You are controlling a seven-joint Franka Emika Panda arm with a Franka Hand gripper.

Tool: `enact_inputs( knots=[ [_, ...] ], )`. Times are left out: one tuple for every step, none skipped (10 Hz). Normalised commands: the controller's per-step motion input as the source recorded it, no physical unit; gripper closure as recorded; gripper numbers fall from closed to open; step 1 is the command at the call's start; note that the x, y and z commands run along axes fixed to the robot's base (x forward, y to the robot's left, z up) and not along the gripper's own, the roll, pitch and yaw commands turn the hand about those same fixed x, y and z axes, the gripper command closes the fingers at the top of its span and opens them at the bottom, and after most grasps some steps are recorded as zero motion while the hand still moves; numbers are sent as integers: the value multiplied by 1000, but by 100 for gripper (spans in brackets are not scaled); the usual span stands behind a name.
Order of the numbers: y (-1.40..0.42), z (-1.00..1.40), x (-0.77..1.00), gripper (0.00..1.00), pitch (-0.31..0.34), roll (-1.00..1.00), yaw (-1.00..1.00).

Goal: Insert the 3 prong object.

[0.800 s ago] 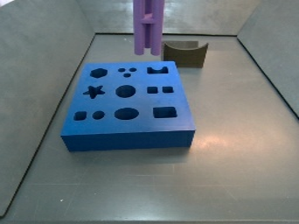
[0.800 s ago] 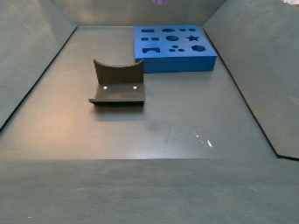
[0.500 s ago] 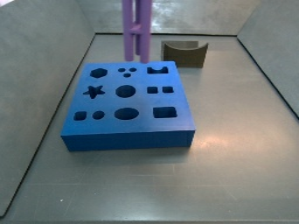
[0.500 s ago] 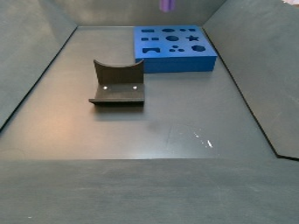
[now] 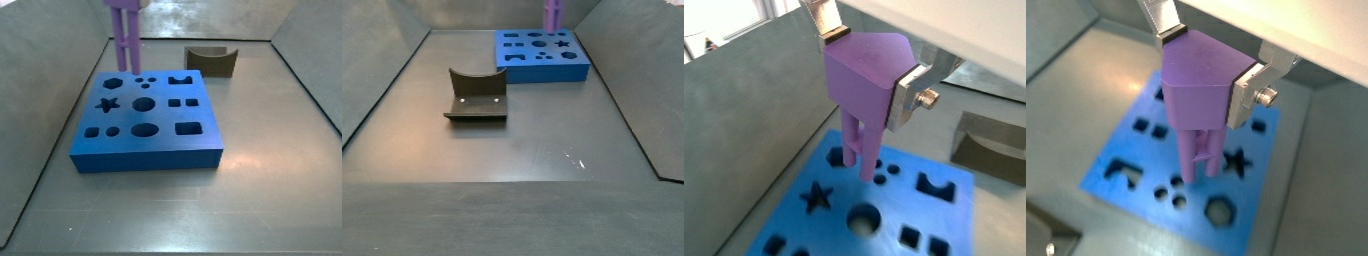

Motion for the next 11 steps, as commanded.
enact_inputs(
  knots=[
    [611,-331,-534,100,-64,-76,-211],
    [554,-317,-489,100,-71,-96,-260],
    [403,-263,-383,100,-100,-113,-397],
    [177,-246,-129,100,-91,-77,-686],
    [0,-306,89,100,-80,-59,-983],
    [0,-240,140,100,-7,-54,-977],
    [14,-140,317,100,-10,-106,-834],
    [86,-226,549,100,0,-67,-657],
    [66,-203,660,100,0,-67,-557],
    [49,-163,743,100,0,-81,-477],
    [6,-149,789,100,0,-87,-411]
  ],
)
